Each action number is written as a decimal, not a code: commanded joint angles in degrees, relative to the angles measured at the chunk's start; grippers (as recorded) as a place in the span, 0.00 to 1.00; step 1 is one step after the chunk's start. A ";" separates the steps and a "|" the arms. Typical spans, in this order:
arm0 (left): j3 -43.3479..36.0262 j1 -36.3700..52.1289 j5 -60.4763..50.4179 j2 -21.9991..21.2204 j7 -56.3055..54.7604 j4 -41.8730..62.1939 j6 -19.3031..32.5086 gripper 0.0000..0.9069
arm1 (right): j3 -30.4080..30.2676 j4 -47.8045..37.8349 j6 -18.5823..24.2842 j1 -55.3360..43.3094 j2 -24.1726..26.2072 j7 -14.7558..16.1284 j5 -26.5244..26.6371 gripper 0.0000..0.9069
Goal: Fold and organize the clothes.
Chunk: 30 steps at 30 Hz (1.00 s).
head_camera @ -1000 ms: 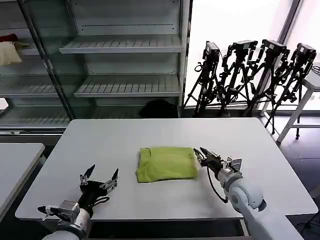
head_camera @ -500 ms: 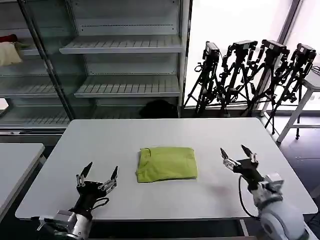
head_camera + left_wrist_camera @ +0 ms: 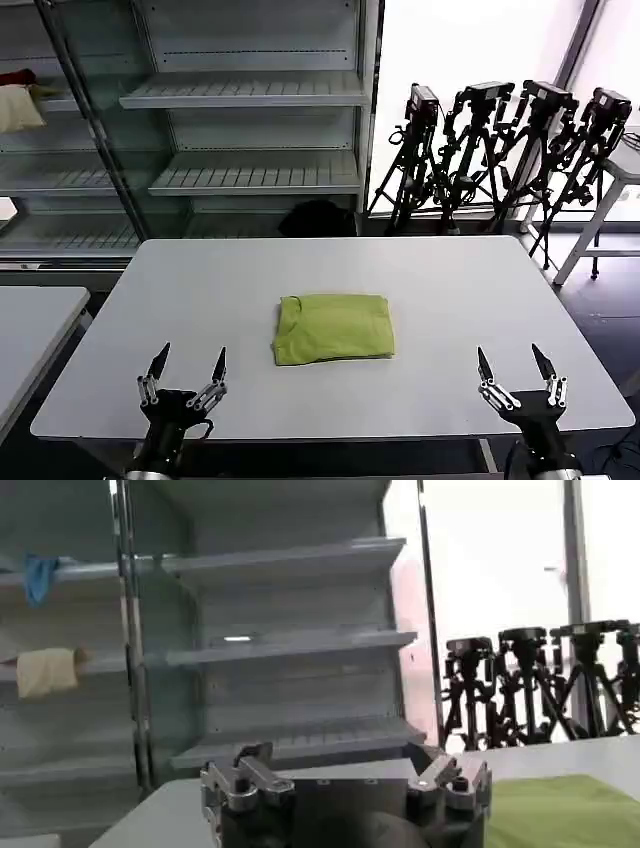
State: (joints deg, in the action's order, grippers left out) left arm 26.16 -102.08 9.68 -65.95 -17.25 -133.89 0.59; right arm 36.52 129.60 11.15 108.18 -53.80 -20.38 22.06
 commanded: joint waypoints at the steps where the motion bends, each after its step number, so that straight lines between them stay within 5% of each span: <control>1: -0.70 -4.66 -1.20 0.42 -3.36 -0.64 3.43 1.00 | 1.61 2.38 6.36 7.44 0.12 -0.26 -1.07 1.00; 30: 0.71 -5.39 0.59 -0.15 -0.28 1.31 3.95 1.00 | -0.63 0.51 6.96 6.06 1.07 -0.21 -1.97 1.00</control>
State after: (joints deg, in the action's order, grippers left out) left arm 26.38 -106.97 9.07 -66.08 -17.91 -133.09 4.33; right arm 36.02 130.45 17.49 113.78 -52.87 -20.31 20.32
